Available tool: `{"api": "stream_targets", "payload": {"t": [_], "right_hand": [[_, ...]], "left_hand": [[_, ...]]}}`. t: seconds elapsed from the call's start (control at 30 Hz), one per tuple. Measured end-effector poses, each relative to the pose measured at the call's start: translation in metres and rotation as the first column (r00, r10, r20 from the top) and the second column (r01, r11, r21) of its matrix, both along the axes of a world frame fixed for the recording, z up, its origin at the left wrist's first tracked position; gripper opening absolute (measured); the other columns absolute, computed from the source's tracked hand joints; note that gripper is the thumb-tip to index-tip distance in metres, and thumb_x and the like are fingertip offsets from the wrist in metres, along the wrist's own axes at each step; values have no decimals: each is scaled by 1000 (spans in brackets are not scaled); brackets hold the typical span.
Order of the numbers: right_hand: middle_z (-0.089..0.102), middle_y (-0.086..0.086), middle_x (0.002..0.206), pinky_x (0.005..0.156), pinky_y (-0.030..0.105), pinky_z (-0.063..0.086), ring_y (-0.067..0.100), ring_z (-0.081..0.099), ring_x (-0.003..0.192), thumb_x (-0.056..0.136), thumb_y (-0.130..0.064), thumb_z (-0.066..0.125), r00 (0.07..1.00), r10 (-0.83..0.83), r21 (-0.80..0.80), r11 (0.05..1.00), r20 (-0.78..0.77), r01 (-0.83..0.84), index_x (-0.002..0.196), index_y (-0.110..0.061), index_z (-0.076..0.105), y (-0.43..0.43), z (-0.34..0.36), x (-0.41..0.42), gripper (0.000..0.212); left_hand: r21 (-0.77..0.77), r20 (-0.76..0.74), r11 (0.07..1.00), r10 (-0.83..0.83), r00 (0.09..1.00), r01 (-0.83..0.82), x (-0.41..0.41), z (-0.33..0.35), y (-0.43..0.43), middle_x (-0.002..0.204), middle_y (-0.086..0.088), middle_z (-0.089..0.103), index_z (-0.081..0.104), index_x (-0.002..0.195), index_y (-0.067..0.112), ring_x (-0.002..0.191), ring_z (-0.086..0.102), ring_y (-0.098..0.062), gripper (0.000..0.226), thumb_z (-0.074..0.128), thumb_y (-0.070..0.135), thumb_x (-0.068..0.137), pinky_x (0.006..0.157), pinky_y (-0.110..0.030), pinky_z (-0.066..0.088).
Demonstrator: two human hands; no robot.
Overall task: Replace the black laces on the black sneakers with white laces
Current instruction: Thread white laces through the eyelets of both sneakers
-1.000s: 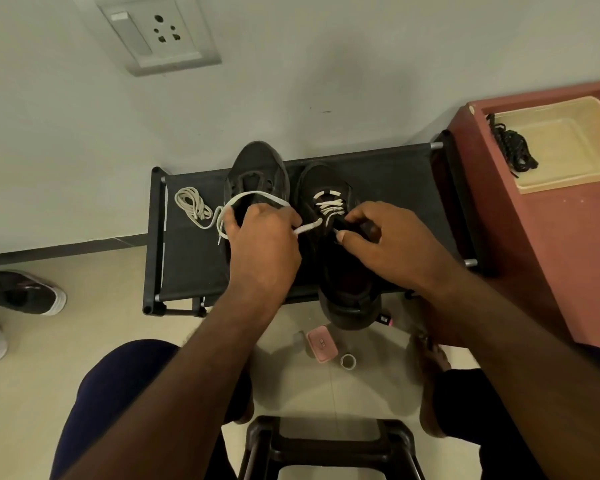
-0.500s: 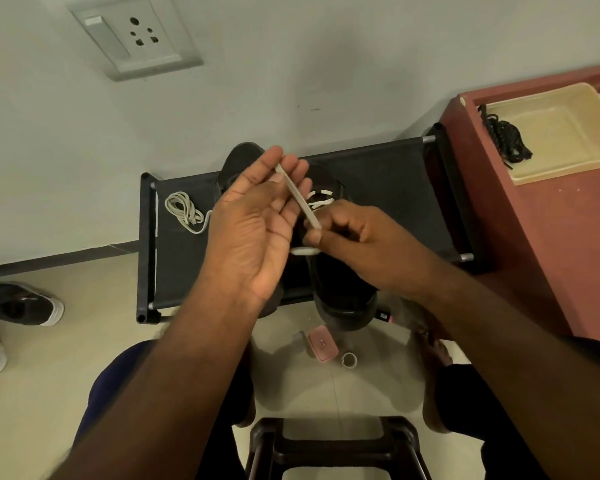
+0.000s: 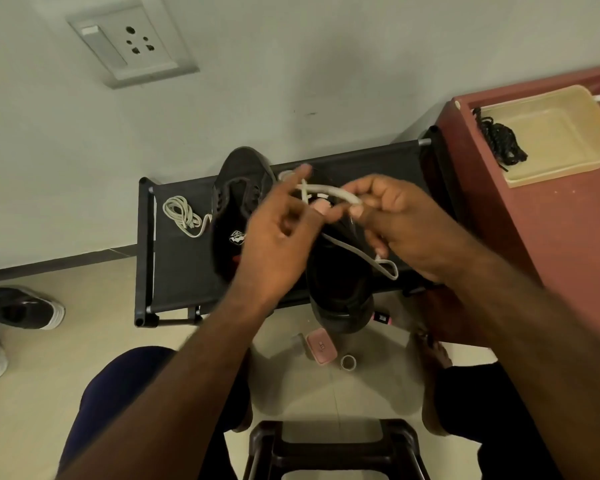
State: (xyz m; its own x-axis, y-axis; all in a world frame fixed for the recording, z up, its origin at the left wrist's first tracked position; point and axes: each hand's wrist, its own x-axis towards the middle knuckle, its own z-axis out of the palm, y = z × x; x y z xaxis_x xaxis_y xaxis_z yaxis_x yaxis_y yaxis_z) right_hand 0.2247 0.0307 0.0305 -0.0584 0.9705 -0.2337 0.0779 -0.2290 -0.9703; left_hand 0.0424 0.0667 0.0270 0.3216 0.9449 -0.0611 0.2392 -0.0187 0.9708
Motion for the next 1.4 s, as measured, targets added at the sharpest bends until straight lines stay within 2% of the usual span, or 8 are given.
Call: {"api": "stream_targets", "payload": {"t": [0.17,0.43,0.53,0.67,0.8,1.03,1.2,1.4], "right_hand": [[68,0,68,58,7,43,-3,58,55,97,-15,61,974,96,65,992,206,-112,100,-4,74,-1,-3,-5,16],[73,-4,96,53,22,47,10,61,59,104,-8,45,963,-41,-27,998,265,50,109,-24,65,6,-20,5,26],[76,0,100,53,24,48,15,66,63,103,-8,47,941,-335,-97,936,42,338,108,-15,57,13,-25,5,14],[76,8,103,60,26,49,12,66,67,101,-9,42,722,-653,-311,752,-230,581,109,-11,53,19,-31,13,14],[68,4,91,60,22,48,7,58,68,92,-10,63,819,-564,-289,805,-106,518,105,-3,69,16,-38,6,16],[67,-4,70,57,21,50,8,59,66,89,-5,66,918,-395,-272,889,-45,369,93,-10,72,13,-41,-10,9],[73,11,84,60,25,50,13,62,70,90,-12,70,918,-396,-277,879,30,389,96,-6,71,13,-46,-11,8],[76,4,87,57,24,48,7,62,66,93,-15,68,926,-365,-237,895,96,377,96,-11,69,12,-47,-14,5]], "left_hand": [[-74,-74,989,-133,988,128,2,-9,-2,74,1,66,68,113,11,59,58,-2,21,63,17,94,55,-15,46],[60,-21,950,308,951,-306,-1,-24,14,77,0,67,68,102,13,64,62,-9,9,60,13,97,61,-24,53],[251,-141,950,227,964,-187,3,-24,7,96,2,64,66,104,15,85,62,-7,14,63,9,92,71,-23,52],[284,-509,948,25,861,140,6,-26,-7,128,5,52,73,96,21,120,45,-8,16,67,33,88,85,-18,40],[281,-659,948,74,748,153,12,-28,-11,135,3,51,74,105,23,126,40,-12,30,59,46,93,88,-25,38],[216,-767,961,57,639,173,22,-19,-11,144,4,46,71,116,23,134,36,-15,32,55,43,96,95,-32,45],[155,-802,961,-14,597,231,23,-24,-13,151,1,41,71,112,19,137,33,-19,34,46,38,101,102,-38,42],[129,-822,961,-35,569,246,22,-26,-12,153,1,37,70,112,18,140,30,-20,34,43,36,102,106,-40,40]]}}
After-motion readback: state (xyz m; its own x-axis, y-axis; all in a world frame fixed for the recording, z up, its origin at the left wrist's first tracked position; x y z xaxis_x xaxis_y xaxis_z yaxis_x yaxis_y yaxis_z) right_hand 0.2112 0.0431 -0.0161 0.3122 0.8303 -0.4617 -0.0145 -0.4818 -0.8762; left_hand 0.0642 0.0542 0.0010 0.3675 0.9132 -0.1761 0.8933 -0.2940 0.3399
